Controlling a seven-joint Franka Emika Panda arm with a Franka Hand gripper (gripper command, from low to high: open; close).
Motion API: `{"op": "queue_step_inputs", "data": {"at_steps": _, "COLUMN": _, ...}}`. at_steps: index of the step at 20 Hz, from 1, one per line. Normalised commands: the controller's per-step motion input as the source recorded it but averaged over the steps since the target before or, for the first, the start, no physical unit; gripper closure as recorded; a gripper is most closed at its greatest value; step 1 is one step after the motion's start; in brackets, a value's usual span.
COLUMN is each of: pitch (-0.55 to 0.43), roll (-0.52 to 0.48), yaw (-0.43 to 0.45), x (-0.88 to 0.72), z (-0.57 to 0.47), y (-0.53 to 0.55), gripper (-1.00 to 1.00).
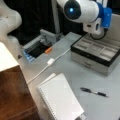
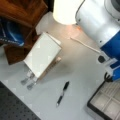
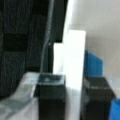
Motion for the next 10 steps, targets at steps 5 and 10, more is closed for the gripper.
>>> {"op": "queue_step_inputs", "data": {"at_steps": 5, "pitch": 0.075, "roll": 0.103, "yaw": -0.118, "x": 0.10, "z": -0.11, "y": 0.14, "gripper": -1.00}}
{"op": "queue_step_inputs", "data": {"at_steps": 10, "pitch": 0.053, "roll": 0.125, "yaw": -0.125, "x": 0.02, "z": -0.02, "y": 0.19, "gripper": -1.00}}
